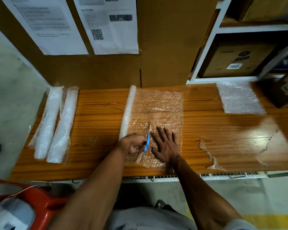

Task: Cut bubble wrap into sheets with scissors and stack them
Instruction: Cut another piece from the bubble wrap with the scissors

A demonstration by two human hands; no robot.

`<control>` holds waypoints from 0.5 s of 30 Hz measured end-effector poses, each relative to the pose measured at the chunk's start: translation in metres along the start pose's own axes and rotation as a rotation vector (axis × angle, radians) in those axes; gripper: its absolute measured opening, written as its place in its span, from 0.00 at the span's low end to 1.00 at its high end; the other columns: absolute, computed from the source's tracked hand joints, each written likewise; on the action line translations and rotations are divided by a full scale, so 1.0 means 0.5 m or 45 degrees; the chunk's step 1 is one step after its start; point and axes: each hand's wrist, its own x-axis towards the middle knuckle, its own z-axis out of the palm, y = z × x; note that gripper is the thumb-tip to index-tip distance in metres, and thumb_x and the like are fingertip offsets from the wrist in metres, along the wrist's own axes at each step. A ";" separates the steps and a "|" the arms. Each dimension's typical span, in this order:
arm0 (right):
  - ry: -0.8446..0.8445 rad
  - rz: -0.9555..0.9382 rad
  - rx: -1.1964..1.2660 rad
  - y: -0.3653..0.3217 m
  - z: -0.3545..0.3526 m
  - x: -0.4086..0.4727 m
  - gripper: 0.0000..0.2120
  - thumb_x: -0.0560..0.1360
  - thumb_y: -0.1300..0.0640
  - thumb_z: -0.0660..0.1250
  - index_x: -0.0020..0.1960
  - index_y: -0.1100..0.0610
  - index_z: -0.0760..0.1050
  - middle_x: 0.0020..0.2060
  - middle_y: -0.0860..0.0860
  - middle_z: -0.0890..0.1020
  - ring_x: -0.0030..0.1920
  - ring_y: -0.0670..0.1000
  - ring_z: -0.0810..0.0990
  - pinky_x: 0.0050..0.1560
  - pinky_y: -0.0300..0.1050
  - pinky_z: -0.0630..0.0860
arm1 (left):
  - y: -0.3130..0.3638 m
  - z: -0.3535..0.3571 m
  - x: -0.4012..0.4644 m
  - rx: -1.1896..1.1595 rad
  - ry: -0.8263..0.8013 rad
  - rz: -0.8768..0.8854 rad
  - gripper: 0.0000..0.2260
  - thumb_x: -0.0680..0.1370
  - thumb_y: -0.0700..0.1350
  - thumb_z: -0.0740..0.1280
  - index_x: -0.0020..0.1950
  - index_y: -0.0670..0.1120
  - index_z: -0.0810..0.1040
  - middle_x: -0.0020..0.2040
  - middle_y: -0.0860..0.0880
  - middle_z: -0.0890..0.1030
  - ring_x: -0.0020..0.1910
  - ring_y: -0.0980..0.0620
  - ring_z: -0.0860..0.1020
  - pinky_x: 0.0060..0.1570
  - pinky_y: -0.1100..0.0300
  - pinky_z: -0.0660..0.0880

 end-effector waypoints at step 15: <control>0.006 -0.052 0.023 0.012 -0.002 -0.011 0.35 0.81 0.29 0.48 0.84 0.42 0.52 0.85 0.52 0.48 0.84 0.59 0.45 0.81 0.70 0.46 | 0.017 0.015 0.023 -0.052 0.123 0.129 0.06 0.80 0.36 0.71 0.56 0.39 0.80 0.53 0.35 0.82 0.47 0.42 0.85 0.21 0.70 0.72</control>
